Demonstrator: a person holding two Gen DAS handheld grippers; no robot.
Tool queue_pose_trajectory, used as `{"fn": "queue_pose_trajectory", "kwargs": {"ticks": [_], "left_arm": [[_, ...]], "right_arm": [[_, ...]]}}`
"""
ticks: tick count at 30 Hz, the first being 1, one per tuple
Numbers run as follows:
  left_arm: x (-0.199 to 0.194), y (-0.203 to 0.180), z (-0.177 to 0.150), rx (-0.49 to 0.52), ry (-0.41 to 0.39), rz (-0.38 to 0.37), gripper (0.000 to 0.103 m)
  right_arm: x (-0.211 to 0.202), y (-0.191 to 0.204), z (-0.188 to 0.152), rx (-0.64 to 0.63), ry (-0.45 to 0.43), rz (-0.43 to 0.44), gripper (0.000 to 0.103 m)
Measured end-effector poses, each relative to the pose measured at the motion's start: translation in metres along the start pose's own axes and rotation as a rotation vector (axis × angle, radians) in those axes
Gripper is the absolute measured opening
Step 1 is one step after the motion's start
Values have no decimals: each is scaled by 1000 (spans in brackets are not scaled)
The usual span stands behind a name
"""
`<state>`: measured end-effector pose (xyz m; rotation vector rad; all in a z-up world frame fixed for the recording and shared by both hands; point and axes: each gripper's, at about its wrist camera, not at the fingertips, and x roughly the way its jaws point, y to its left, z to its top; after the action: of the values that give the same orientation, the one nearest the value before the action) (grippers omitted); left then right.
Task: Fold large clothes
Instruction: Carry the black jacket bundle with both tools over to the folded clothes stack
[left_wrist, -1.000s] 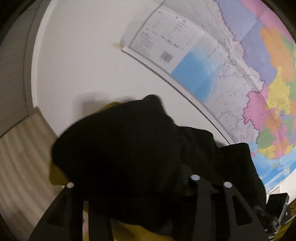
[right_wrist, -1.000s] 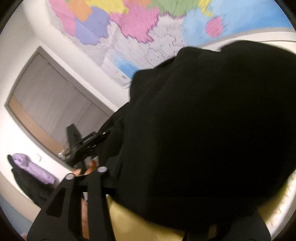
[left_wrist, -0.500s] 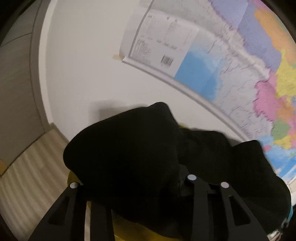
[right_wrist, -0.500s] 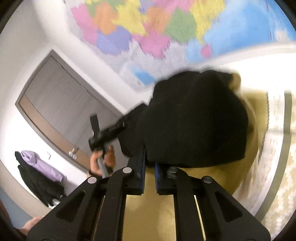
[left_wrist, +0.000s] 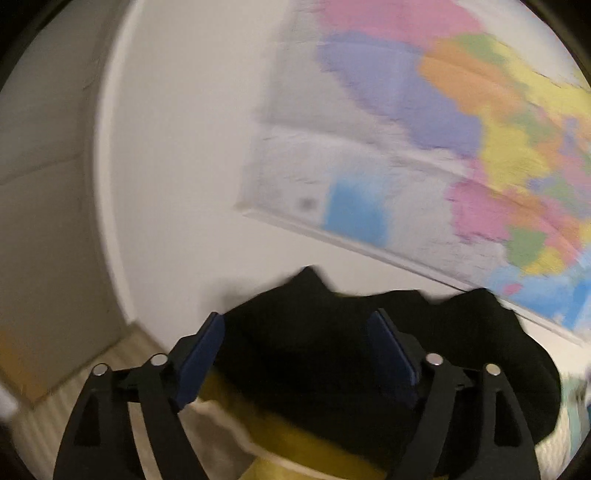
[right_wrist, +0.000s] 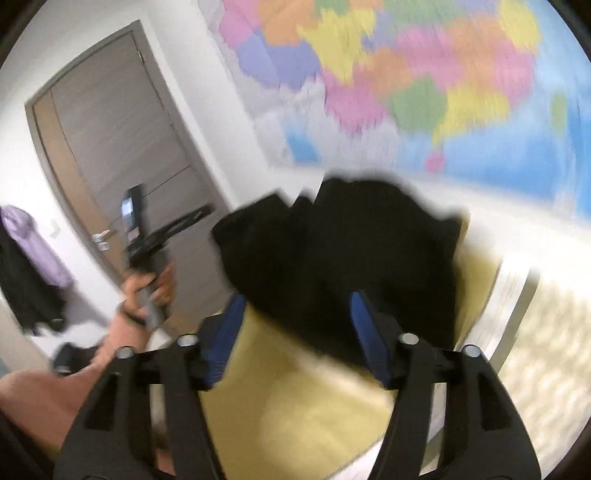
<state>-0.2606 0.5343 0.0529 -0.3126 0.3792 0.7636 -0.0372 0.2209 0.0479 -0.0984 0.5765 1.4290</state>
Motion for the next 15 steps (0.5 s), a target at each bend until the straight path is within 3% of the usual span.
{"fn": "queue_pose_trajectory", "kwargs": {"ticks": [6,9,11,13,15], "left_arm": [[50,-45,-13,118,133,-2,80],[78,-43,-28,81,221,-21,80],[95,-38,-40,62,276,-16,80],[93,-42,-46,94,271,6,80],[83,-49,-45,124,239,19,80]], "right_arm": [[75,-26,32,25,55,-63,56],[116,-53,30,71,121,-148,45],[124,-77,18,150,127,-141,44],[122,-93,10,222,136,-91,43],[113,-90,10,204,125,-102,44]]}}
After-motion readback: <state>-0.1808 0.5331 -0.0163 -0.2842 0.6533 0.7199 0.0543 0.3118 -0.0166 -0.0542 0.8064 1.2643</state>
